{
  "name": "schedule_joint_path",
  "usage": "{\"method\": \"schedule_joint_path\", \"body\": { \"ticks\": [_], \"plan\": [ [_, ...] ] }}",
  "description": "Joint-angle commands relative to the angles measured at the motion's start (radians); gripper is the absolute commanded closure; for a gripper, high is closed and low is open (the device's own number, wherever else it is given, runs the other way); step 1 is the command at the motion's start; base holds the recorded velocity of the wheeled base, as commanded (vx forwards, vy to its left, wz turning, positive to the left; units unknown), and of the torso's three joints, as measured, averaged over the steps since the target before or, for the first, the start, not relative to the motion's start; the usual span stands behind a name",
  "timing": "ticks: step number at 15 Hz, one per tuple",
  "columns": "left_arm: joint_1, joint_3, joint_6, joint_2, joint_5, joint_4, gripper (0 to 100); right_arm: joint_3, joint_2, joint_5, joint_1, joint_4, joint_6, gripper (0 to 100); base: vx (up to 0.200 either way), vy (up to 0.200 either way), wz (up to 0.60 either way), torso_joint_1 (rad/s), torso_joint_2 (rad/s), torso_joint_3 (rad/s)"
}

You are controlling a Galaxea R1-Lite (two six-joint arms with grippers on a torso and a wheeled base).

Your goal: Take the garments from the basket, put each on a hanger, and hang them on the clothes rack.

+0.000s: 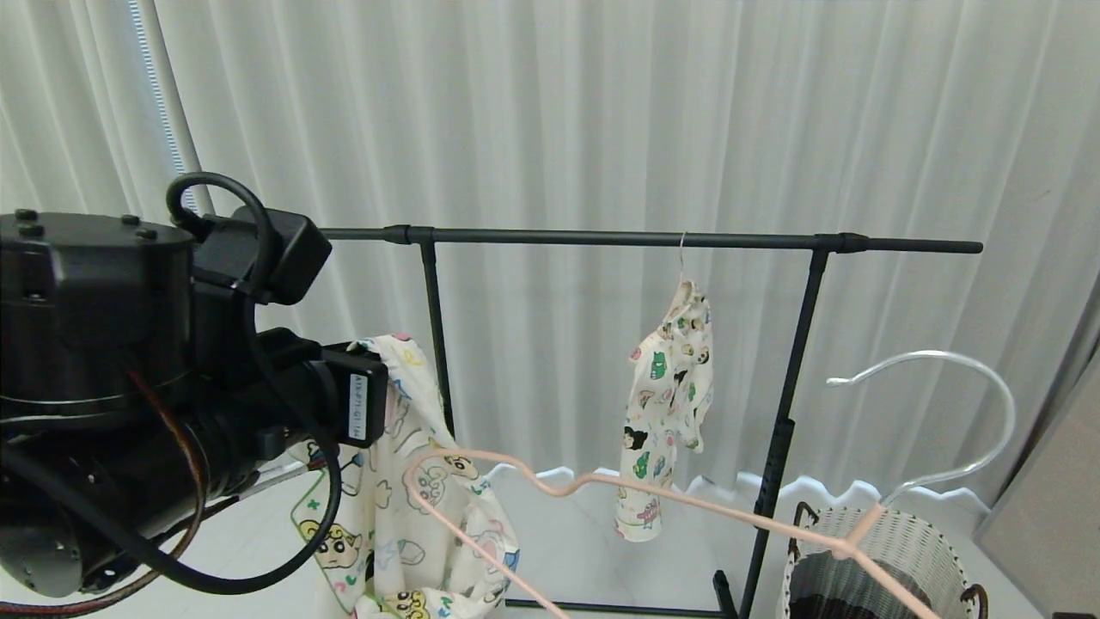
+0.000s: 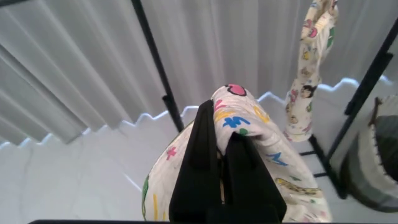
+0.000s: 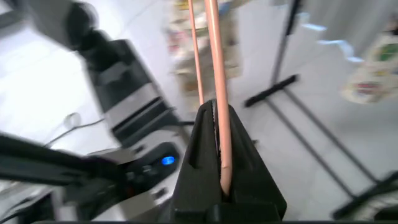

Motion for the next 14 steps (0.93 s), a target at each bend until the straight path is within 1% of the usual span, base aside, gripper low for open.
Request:
{"method": "schedule_joint_path", "body": {
  "ticks": [1, 2, 3, 6, 8, 11, 13, 14],
  "plan": [
    [-0.027, -0.028, -0.056, 0.053, 0.003, -0.001, 100, -0.003, 0.062, -0.003, 0.029, -0.021, 0.011, 100, 0.000, 0.000, 0.00, 0.000, 0.00, 0.000],
    [-0.044, -0.040, -0.088, 0.054, 0.003, -0.001, 100, -0.003, 0.086, -0.006, 0.026, -0.032, 0.020, 100, 0.000, 0.000, 0.00, 0.000, 0.00, 0.000],
    [-0.061, -0.047, -0.102, 0.053, 0.003, -0.001, 100, -0.003, 0.112, -0.007, 0.023, -0.047, 0.034, 100, 0.000, 0.000, 0.00, 0.000, 0.00, 0.000],
    [-0.072, -0.047, -0.105, 0.050, 0.003, -0.001, 100, -0.002, 0.203, -0.021, -0.028, -0.133, 0.046, 100, 0.000, 0.000, 0.00, 0.000, 0.00, 0.000],
    [-0.073, -0.048, -0.105, 0.051, 0.007, -0.001, 100, -0.003, 0.235, -0.029, -0.065, -0.187, 0.044, 100, 0.000, 0.000, 0.00, 0.000, 0.00, 0.000],
    [-0.076, -0.048, -0.105, 0.050, 0.009, -0.001, 100, -0.003, 0.241, -0.030, -0.071, -0.194, 0.044, 100, 0.000, 0.000, 0.00, 0.000, 0.00, 0.000],
    [-0.119, -0.048, -0.106, 0.048, 0.010, -0.001, 100, -0.005, 0.261, -0.032, -0.074, -0.216, 0.046, 100, 0.000, 0.000, 0.00, 0.000, 0.00, 0.000],
    [-0.141, -0.048, -0.106, 0.048, 0.012, -0.001, 100, -0.005, 0.281, -0.033, -0.077, -0.256, 0.044, 100, 0.000, 0.000, 0.00, 0.000, 0.00, 0.000]
  ]
}}
